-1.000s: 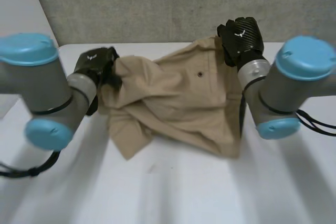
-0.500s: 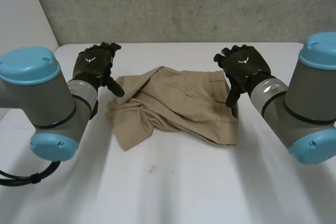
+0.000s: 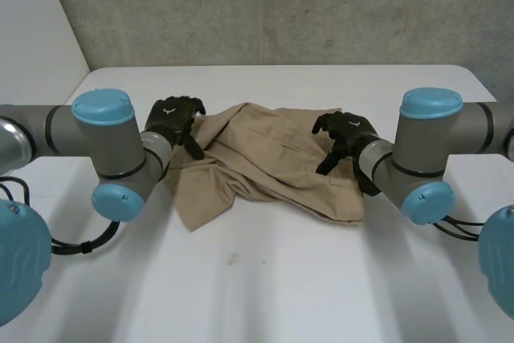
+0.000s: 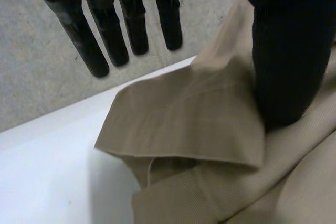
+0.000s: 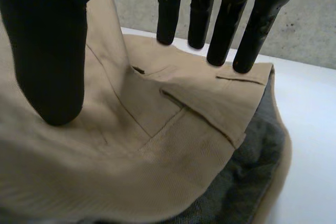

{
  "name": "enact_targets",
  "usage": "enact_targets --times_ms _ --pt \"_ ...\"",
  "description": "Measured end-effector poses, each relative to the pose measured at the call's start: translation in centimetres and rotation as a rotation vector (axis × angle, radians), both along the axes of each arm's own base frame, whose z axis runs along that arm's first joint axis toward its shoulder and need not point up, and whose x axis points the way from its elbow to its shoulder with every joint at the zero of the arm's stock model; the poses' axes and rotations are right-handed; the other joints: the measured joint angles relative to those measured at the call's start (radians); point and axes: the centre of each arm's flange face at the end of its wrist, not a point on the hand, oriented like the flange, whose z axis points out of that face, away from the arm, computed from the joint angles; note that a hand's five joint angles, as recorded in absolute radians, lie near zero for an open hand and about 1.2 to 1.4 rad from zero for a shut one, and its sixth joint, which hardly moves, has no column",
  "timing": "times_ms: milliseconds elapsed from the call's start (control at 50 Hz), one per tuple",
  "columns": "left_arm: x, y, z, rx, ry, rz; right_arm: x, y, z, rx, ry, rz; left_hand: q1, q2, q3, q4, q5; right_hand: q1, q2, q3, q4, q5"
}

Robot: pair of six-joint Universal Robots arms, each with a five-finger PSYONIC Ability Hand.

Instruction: Fold the shorts.

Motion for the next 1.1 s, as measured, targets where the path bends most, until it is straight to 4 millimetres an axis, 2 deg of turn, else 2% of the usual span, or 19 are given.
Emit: enact_targets --times_ms 100,120,160,180,320,420,480,500,520,620,660,680,720,780,800,820,880,980,1100 --pt "0.2 -0.7 -0.6 0.010 -0.002 0.002 0.3 -0.4 -0.6 -0.002 -0.006 0.003 0.270 0.257 0.246 0.255 0.238 0.170 0.200 0.195 0.194 0.167" --pt "0.3 -0.9 -0.6 0.010 -0.001 0.004 0.4 -0.5 -0.7 -0.003 -0.007 0.005 0.446 0.433 0.420 0.430 0.416 0.254 0.310 0.306 0.292 0.261" --pt "0.4 -1.0 -0.7 0.010 -0.001 0.005 0.5 -0.5 -0.8 -0.003 -0.008 0.011 0.535 0.522 0.518 0.528 0.519 0.366 0.429 0.423 0.422 0.402" --pt "0.4 -1.1 -0.6 0.010 -0.001 0.005 0.6 -0.5 -0.9 -0.003 -0.010 0.017 0.587 0.586 0.582 0.593 0.586 0.497 0.626 0.606 0.613 0.595" --pt "0.2 -0.4 0.3 0.002 -0.006 -0.007 0.9 -0.4 0.5 -0.027 -0.025 0.044 0.625 0.694 0.688 0.698 0.663 0.516 0.665 0.654 0.668 0.653" --pt "0.2 1.0 4.6 -0.061 0.010 -0.019 0.6 -0.1 5.6 -0.133 -0.037 0.050 0.625 0.696 0.688 0.698 0.663 0.516 0.665 0.654 0.669 0.653" --pt "0.6 2.4 8.6 -0.125 0.034 -0.022 0.0 0.9 10.6 -0.271 0.002 0.057 0.625 0.696 0.688 0.698 0.663 0.525 0.664 0.654 0.669 0.653" --pt "0.7 2.7 9.4 -0.138 0.039 -0.023 -0.1 1.1 11.4 -0.293 0.012 0.057 0.625 0.696 0.689 0.698 0.663 0.525 0.665 0.653 0.669 0.653" --pt "0.9 3.5 11.3 -0.171 0.053 -0.023 -0.5 1.8 13.5 -0.361 0.047 0.054 0.625 0.696 0.689 0.699 0.663 0.525 0.664 0.654 0.669 0.653" --pt "2.2 6.7 17.9 -0.283 0.100 -0.022 -2.2 4.9 19.8 -0.584 0.197 0.013 0.625 0.697 0.690 0.702 0.663 0.528 0.665 0.657 0.674 0.653" --pt "2.8 8.1 20.3 -0.326 0.119 -0.021 -2.7 6.1 21.6 -0.647 0.243 -0.006 0.625 0.697 0.691 0.702 0.663 0.528 0.665 0.662 0.675 0.653" --pt "2.8 8.1 20.3 -0.326 0.119 -0.021 -2.7 6.1 21.6 -0.647 0.243 -0.006 0.625 0.697 0.691 0.702 0.663 0.528 0.665 0.662 0.675 0.653" --pt "3.9 10.9 24.4 -0.400 0.154 -0.021 -3.8 8.3 24.4 -0.741 0.299 -0.042 0.625 0.698 0.691 0.702 0.663 0.529 0.665 0.667 0.675 0.653" --pt "4.4 12.1 25.8 -0.428 0.167 -0.022 -4.1 9.1 25.4 -0.767 0.306 -0.052 0.625 0.698 0.691 0.702 0.663 0.530 0.665 0.667 0.675 0.653" --pt "5.3 14.4 28.4 -0.484 0.195 -0.025 -5.1 11.1 27.8 -0.827 0.305 -0.079 0.625 0.698 0.691 0.702 0.663 0.530 0.665 0.667 0.675 0.653" --pt "5.6 15.4 29.5 -0.508 0.207 -0.027 -5.5 11.9 28.8 -0.849 0.300 -0.088 0.625 0.698 0.691 0.702 0.663 0.530 0.665 0.667 0.675 0.653" --pt "6.6 18.1 32.0 -0.573 0.242 -0.033 -6.8 14.5 31.7 -0.909 0.274 -0.113 0.625 0.698 0.691 0.702 0.663 0.530 0.665 0.667 0.675 0.653" --pt "7.8 21.2 34.6 -0.646 0.289 -0.039 -8.0 17.5 34.4 -0.969 0.241 -0.131 0.625 0.698 0.692 0.702 0.663 0.530 0.665 0.667 0.675 0.653" --pt "8.7 23.2 36.1 -0.692 0.334 -0.042 -8.7 19.2 35.7 -0.997 0.224 -0.137 0.625 0.699 0.693 0.702 0.663 0.530 0.665 0.667 0.675 0.653"
